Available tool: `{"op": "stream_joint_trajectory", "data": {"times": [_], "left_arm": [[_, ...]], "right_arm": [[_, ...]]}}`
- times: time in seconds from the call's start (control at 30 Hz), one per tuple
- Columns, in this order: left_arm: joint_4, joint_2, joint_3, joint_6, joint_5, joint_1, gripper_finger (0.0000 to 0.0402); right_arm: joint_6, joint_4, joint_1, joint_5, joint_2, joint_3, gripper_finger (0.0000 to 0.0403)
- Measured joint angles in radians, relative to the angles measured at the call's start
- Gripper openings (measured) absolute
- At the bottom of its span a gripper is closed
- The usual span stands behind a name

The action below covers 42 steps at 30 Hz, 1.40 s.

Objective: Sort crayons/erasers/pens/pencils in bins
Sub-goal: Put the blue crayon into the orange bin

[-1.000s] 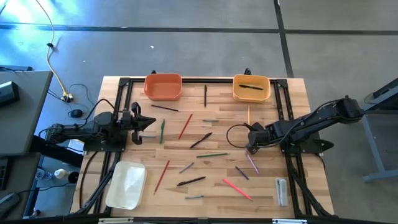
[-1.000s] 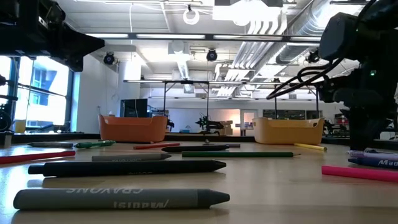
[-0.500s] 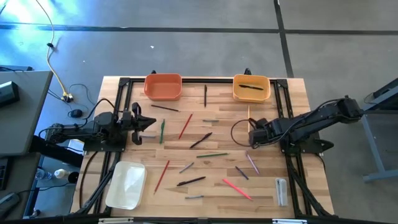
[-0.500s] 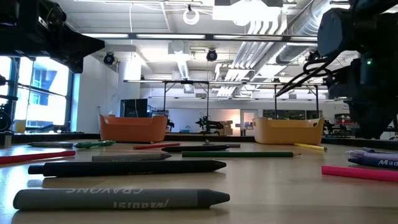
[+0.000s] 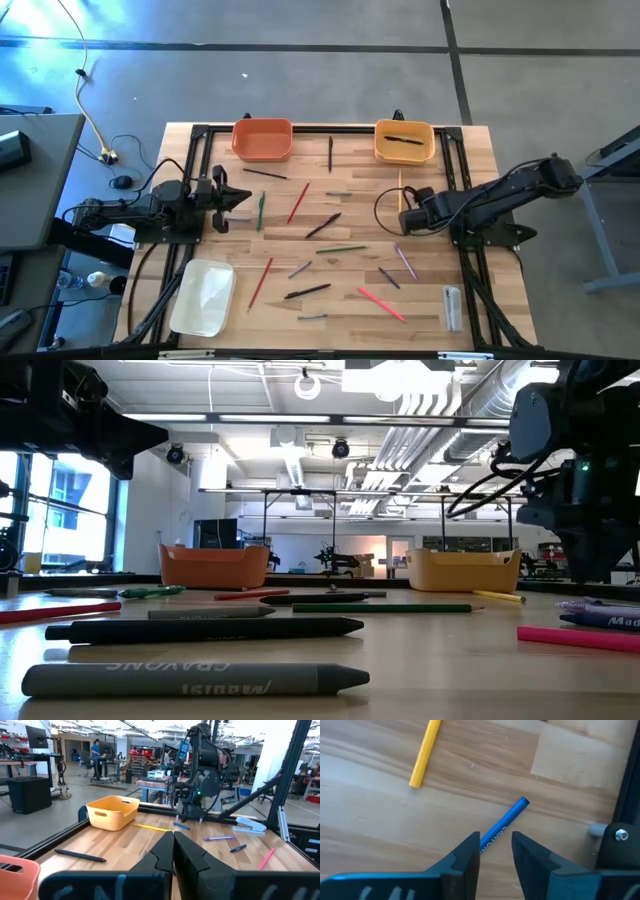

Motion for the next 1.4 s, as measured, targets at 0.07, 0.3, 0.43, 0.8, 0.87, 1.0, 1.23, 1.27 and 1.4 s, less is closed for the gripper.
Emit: {"op": "stream_joint_trajectory", "data": {"times": [0.07,0.3,0.43,0.8,0.87,1.0,1.23,1.27,1.4], "left_arm": [[0.001,0.000,0.000,0.000,0.000,0.000,0.0000],[0.003,0.000,0.000,-0.001,0.000,0.000,0.0000],[0.004,0.000,0.000,-0.001,0.000,0.000,0.0000],[-0.004,0.000,0.000,-0.002,0.000,0.000,0.0000],[-0.004,0.000,0.000,-0.003,0.000,0.000,0.0000],[-0.003,0.000,0.000,-0.001,0.001,0.000,0.0000],[-0.004,0.000,0.000,-0.001,0.001,0.000,0.0000],[-0.004,0.000,0.000,-0.001,0.002,0.000,0.0000],[-0.004,0.000,0.000,-0.001,0.002,0.000,0.0000]], "right_arm": [[0.005,0.014,0.001,0.006,0.031,0.000,0.0098],[0.004,0.069,0.002,0.000,0.147,0.001,0.0094],[-0.018,0.074,0.003,-0.009,0.181,0.005,0.0094],[-0.177,0.156,0.002,-0.006,0.159,0.000,0.0094],[-0.202,0.178,0.004,-0.005,0.159,0.001,0.0094],[-0.271,0.206,0.018,-0.002,0.159,0.001,0.0094],[-0.336,0.214,0.024,-0.001,0.159,0.002,0.0087],[-0.336,0.216,0.024,-0.001,0.159,0.002,0.0083],[-0.336,0.229,0.021,-0.002,0.159,0.002,0.0062]]}}
